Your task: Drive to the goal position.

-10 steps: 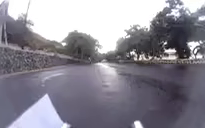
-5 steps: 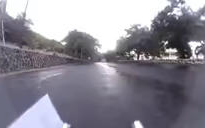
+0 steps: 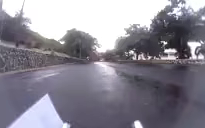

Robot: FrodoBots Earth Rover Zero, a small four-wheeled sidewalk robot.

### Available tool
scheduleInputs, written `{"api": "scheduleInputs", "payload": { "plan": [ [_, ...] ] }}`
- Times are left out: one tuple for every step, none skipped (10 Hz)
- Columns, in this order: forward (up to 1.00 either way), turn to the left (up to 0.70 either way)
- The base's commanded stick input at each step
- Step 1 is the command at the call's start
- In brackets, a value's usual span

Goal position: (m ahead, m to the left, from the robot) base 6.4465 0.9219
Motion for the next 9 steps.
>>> {"api": "scheduleInputs", "payload": {
  "plan": [
    [0.5,-0.12],
    [0.5,-0.38],
    [0.5,-0.5],
    [0.5,-0.5],
    [0.5,0.0],
    [0.5,0.0],
    [0.5,0.0],
    [0.5,-0.02],
    [0.5,-0.21]
  ]
}}
